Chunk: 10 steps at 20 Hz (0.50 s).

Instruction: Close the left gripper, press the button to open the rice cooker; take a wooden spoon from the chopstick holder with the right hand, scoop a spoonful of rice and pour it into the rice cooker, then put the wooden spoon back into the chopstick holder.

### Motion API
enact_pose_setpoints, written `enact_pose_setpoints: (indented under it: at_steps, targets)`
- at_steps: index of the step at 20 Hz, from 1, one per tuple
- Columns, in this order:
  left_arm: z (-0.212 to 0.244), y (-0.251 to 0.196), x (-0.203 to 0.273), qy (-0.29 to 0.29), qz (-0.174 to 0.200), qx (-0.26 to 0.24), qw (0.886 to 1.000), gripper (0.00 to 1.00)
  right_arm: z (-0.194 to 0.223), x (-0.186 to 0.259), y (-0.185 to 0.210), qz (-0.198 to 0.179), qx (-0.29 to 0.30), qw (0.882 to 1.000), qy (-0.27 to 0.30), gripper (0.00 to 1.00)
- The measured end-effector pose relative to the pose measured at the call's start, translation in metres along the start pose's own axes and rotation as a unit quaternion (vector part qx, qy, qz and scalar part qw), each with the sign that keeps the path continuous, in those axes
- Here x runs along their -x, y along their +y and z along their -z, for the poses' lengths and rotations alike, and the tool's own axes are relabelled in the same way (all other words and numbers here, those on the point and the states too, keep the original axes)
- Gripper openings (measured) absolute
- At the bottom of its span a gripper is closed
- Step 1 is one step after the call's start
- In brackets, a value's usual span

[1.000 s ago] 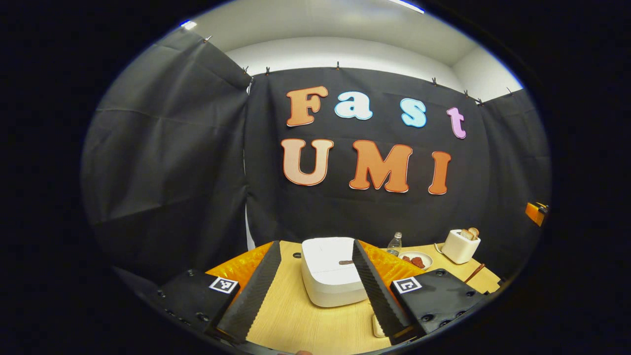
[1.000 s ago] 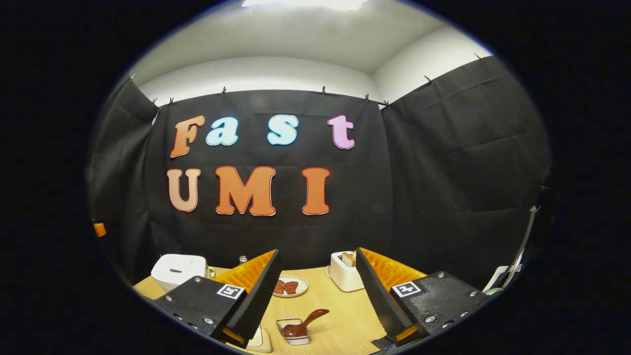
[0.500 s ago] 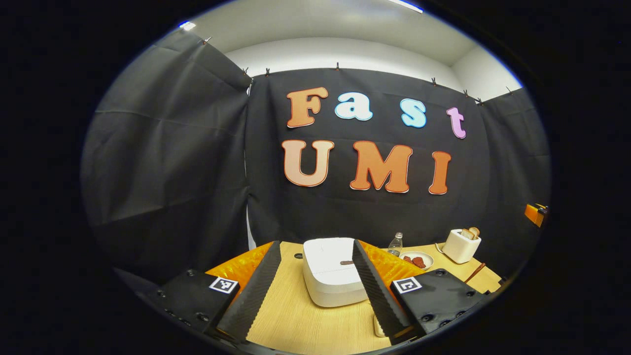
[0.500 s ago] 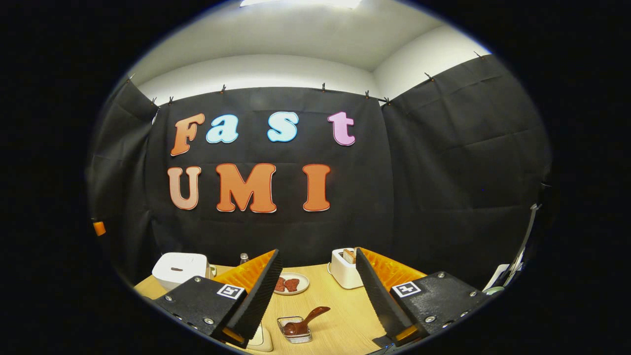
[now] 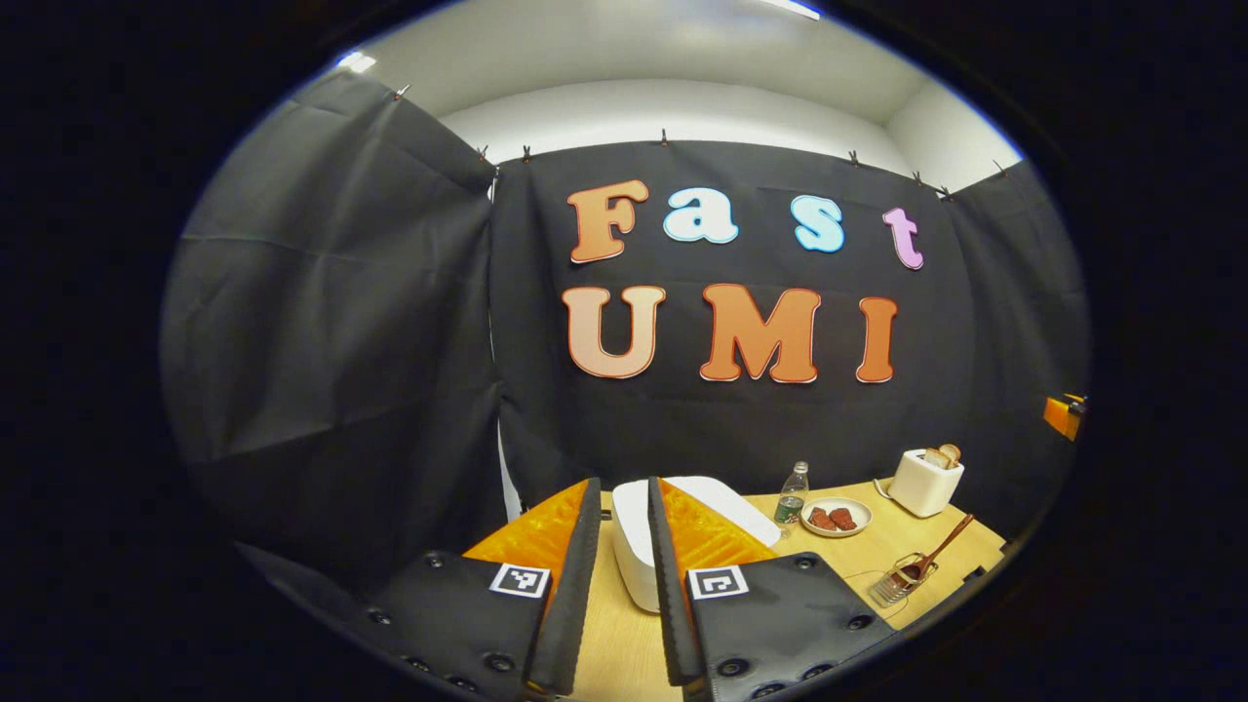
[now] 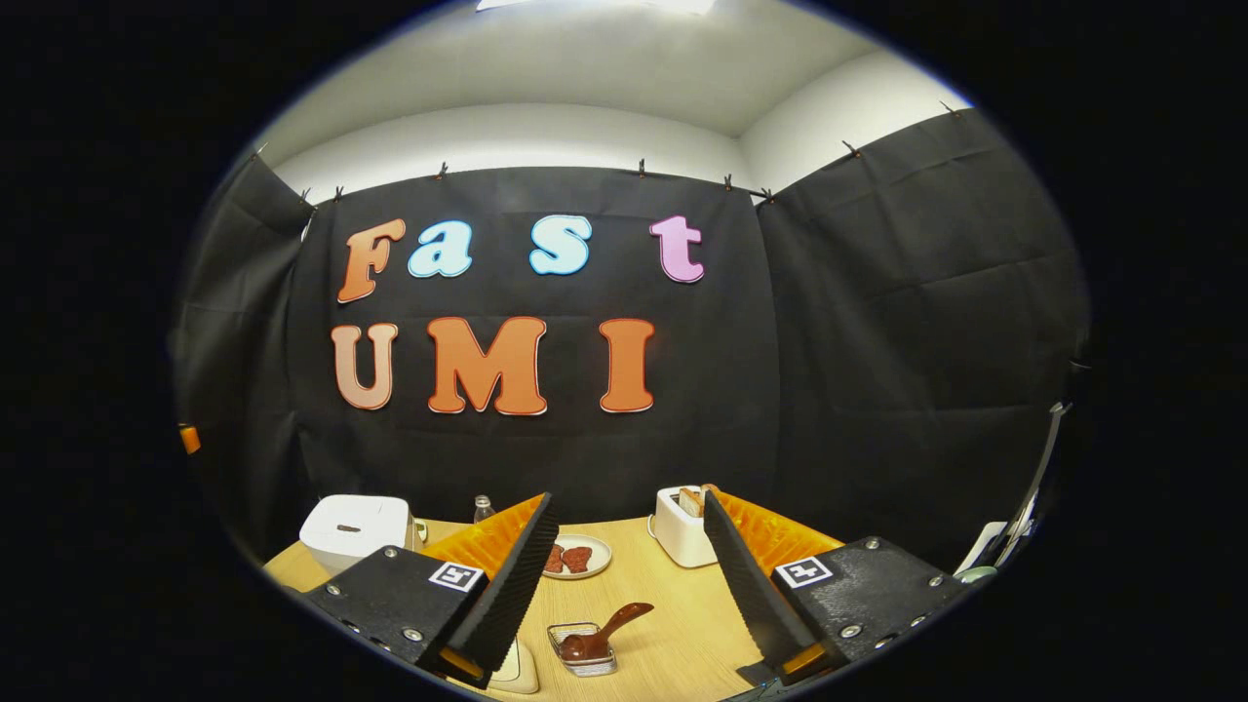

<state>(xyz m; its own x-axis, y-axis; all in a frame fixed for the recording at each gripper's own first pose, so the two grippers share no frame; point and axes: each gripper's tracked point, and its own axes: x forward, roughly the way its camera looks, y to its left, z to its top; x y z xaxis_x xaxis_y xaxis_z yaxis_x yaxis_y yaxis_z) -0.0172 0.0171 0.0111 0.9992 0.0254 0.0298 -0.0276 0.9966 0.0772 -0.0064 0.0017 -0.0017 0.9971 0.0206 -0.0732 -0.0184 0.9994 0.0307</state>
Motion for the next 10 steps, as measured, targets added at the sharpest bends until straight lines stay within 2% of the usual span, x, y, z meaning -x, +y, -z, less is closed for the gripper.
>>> enact_pose_setpoints:
  at_steps: [1, 2, 4, 10]
  targets:
    - [-0.005, 0.01, -0.004, -0.008, -0.028, -0.007, 1.0, 0.38, 0.001, -0.001, 0.0, 0.0, -0.003, 1.0, 0.001, 0.93]
    - [-0.007, 0.01, 0.001, -0.013, -0.022, -0.006, 1.0, 0.1, 0.003, -0.001, 0.0, -0.001, -0.006, 1.0, 0.004, 0.93]
    - [-0.012, 0.01, -0.003, -0.003, -0.024, 0.006, 1.0, 0.06, 0.004, -0.002, -0.001, 0.001, -0.009, 1.0, 0.009, 0.93]
    - [0.022, -0.028, -0.043, 0.05, 0.048, 0.033, 0.997, 0.04, 0.005, -0.006, -0.006, 0.012, -0.005, 1.0, 0.008, 0.93]
